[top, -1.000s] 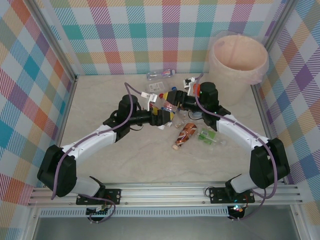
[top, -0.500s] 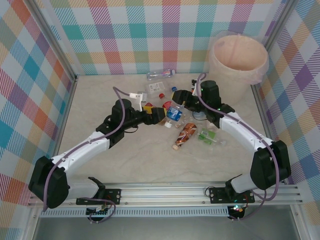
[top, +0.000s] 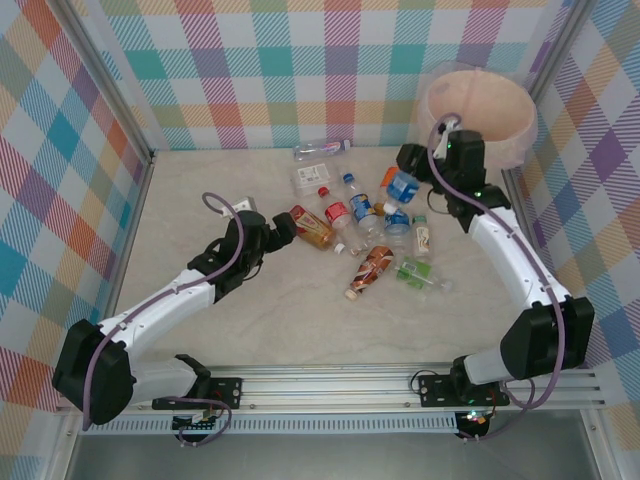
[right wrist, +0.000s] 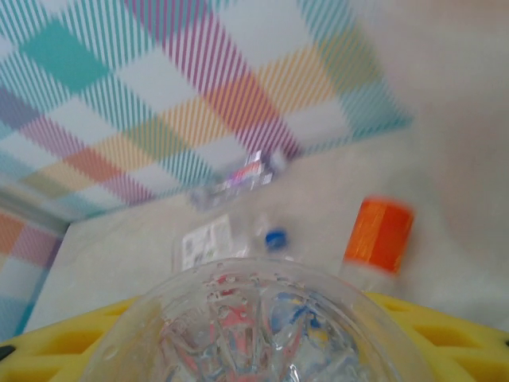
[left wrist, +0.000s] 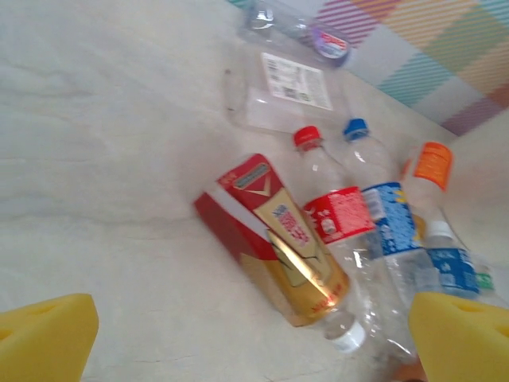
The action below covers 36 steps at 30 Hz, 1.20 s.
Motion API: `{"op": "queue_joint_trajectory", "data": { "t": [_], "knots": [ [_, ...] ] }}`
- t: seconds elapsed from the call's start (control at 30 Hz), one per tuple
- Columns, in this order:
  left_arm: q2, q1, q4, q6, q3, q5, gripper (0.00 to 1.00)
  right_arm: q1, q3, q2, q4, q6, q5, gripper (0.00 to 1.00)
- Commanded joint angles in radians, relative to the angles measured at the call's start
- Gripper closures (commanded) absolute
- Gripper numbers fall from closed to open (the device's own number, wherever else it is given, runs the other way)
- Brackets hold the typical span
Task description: Put the plastic bottles in the bin
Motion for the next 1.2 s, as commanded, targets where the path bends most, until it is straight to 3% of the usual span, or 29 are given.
{"op": "queue_joint_trajectory", "data": {
  "t": [0.0, 0.13, 0.53, 0.77, 1.17],
  "knots": [
    [0.004, 0.011, -0.057, -0.056, -0.010, -0.068, 0.00, -0.038, 0.149, 0.045, -0.016, -0.165, 0.143, 0.49],
    [-0.006, 0.014, -0.070, -0.062, -0.019, -0.074, 0.00, -0.085, 0.306, 0.119, -0.011, -0.257, 0.223, 0.49],
    [0.000, 0.022, -0.069, -0.068, -0.029, -0.055, 0.00, -0.232, 0.668, 0.369, -0.054, -0.303, 0.331, 0.49],
    [0.018, 0.029, -0.069, -0.082, -0.030, -0.028, 0.00, -0.238, 0.824, 0.520, -0.178, -0.437, 0.441, 0.47],
    [0.047, 0.034, -0.085, -0.107, -0.027, 0.003, 0.00, -0.260, 1.013, 0.713, -0.326, -0.450, 0.553, 0.44]
  ]
}}
